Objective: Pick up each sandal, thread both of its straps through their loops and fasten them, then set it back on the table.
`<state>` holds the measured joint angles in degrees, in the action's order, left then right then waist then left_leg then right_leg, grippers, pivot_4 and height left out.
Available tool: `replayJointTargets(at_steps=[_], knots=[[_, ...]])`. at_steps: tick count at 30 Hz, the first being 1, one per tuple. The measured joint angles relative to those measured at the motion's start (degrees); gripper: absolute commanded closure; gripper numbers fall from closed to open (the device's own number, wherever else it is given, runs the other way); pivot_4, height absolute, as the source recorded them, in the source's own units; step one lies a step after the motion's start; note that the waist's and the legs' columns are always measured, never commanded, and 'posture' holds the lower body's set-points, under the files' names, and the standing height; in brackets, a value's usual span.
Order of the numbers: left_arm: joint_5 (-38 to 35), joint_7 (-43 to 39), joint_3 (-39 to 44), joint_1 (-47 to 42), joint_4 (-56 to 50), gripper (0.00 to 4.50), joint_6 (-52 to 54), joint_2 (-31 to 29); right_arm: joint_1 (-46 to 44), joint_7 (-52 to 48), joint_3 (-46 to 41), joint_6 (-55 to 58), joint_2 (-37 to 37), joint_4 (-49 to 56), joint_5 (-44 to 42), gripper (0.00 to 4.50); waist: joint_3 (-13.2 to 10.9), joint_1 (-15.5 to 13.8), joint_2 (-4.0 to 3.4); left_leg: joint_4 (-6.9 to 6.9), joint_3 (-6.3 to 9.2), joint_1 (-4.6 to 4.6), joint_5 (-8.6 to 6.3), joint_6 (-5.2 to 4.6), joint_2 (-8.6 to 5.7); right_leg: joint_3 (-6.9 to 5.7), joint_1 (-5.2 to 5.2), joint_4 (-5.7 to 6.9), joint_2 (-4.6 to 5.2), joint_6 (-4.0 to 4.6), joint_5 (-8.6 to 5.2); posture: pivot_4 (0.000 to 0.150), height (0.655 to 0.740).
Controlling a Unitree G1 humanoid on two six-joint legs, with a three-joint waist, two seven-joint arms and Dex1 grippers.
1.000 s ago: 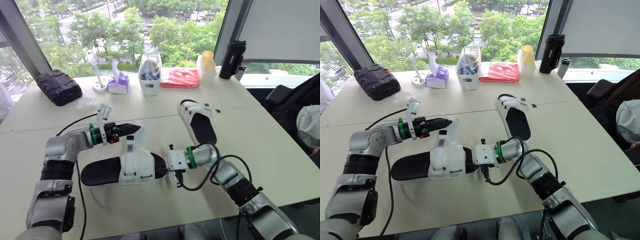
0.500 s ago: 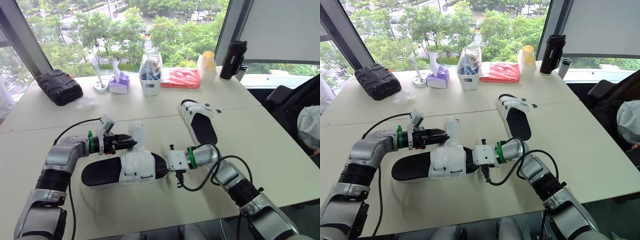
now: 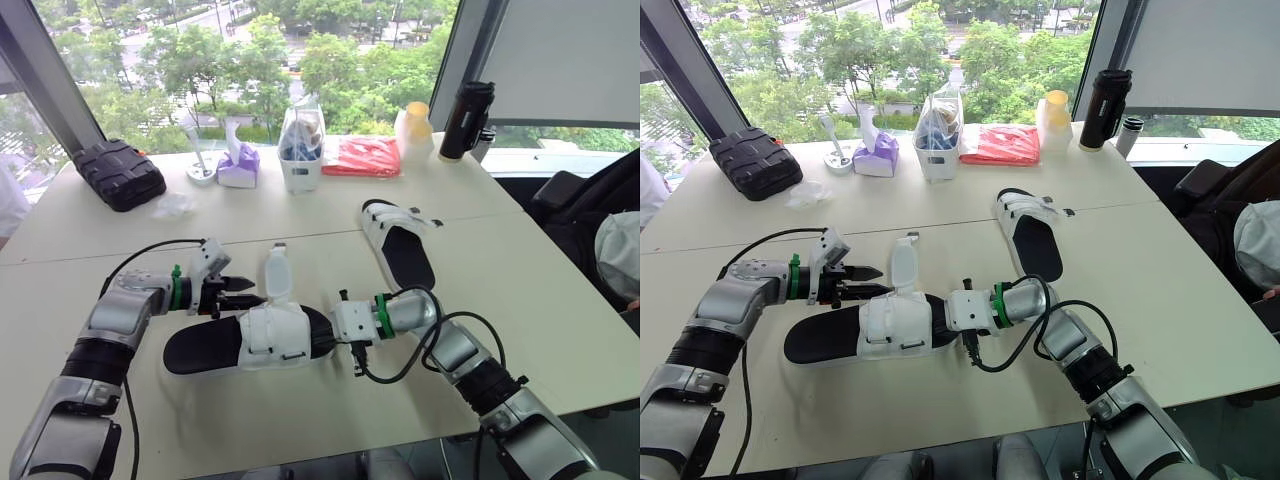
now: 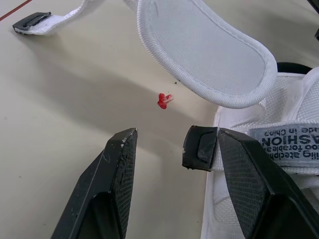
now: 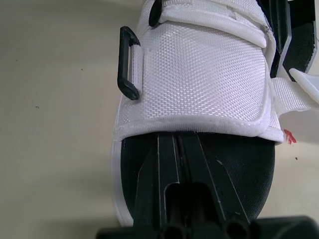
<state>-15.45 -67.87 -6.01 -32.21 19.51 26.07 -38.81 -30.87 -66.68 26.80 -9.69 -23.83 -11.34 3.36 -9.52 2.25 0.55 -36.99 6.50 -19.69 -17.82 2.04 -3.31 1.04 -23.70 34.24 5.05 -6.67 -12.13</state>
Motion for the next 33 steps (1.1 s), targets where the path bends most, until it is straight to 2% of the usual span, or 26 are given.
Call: replayJointTargets(at_steps=[4,7,13,20,26,33], knots=[[0.12,0.65,0.51,-0.89,2.98,1.88,0.69,0.71,0.05,0.00,-0.06,0.17,-0.10,0.02,0.00,4.50,0.00,-0.03,0.00,-0.01,0.00,0.00,0.00,0.00,-0.01,-0.01,0.00,0.01,0.00,0.00,0.00,0.150,0.7400],[-1.82,1.88,3.04,-3.17,6.71,1.88,3.72,3.01,0.01,-0.01,-0.10,0.17,-0.21,0.00,0.00,4.50,-0.02,-0.04,0.05,-0.04,0.02,0.00,0.00,0.00,-0.01,-0.03,0.00,0.03,-0.02,-0.01,0.00,0.150,0.7400],[-5.55,2.11,7.66,-6.07,9.49,1.88,7.80,3.26,-0.01,0.00,0.07,0.17,-0.05,-0.06,0.00,4.50,-0.02,0.12,0.04,-0.03,0.01,0.00,0.00,0.00,-0.01,-0.01,-0.02,0.01,-0.01,-0.01,0.00,0.150,0.7400],[-12.93,3.22,13.85,-7.40,10.32,1.88,19.11,5.75,-0.04,0.01,-0.01,0.17,-0.15,-0.16,0.03,4.50,-0.02,0.10,0.05,-0.06,0.03,0.00,0.00,0.00,-0.01,-0.03,0.00,0.05,-0.01,-0.01,0.01,0.150,0.7400],[-18.50,4.00,15.88,-8.36,10.17,1.88,28.68,8.56,-0.07,0.05,0.05,0.16,0.18,-0.30,0.06,4.50,-0.02,0.21,0.05,-0.06,0.03,0.00,0.00,0.00,-0.01,-0.02,-0.02,0.05,-0.01,-0.01,0.01,0.150,0.7400],[-18.24,4.88,13.61,-8.97,11.19,1.88,29.48,11.06,-0.08,0.09,0.02,0.16,0.14,-0.28,0.13,4.50,-0.01,0.12,0.05,-0.06,0.03,0.00,0.01,0.02,-0.01,-0.02,-0.02,0.06,-0.01,-0.01,0.01,0.150,0.7400]])
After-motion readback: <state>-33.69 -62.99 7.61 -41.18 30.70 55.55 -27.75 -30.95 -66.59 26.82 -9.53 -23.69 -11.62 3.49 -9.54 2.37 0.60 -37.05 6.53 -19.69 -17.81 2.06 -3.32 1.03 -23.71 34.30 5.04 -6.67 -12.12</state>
